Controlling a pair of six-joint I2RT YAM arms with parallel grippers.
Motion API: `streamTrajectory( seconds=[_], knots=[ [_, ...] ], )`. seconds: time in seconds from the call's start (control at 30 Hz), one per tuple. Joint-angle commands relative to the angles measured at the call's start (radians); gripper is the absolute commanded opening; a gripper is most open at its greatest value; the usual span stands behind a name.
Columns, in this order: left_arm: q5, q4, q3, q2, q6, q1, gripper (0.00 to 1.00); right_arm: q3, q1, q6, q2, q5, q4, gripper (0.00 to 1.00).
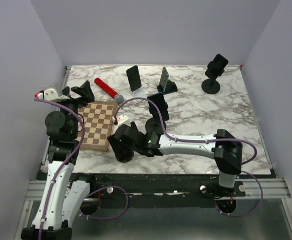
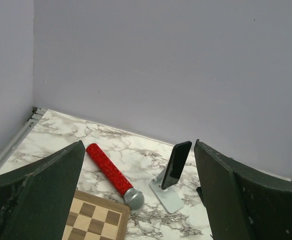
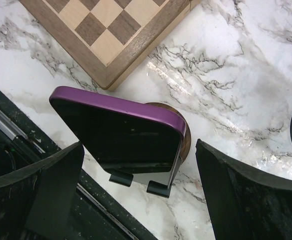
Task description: Remove the phone from the phone stand
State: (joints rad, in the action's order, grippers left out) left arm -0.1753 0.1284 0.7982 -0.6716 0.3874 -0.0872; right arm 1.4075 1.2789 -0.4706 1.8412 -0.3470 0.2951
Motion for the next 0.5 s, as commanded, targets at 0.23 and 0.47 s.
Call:
streamTrajectory(
  seconds=[0.23, 0.47],
  knots=[
    [0.019, -0.001, 0.006, -0.003, 0.020, 0.010, 0.99, 0.166, 0.056, -0.195, 0.055, -0.246, 0.210, 1.00],
    [0.024, -0.003, 0.006, -0.005, 0.030, 0.010, 0.99, 0.243, 0.086, -0.245, 0.112, -0.330, 0.274, 1.00]
  ],
)
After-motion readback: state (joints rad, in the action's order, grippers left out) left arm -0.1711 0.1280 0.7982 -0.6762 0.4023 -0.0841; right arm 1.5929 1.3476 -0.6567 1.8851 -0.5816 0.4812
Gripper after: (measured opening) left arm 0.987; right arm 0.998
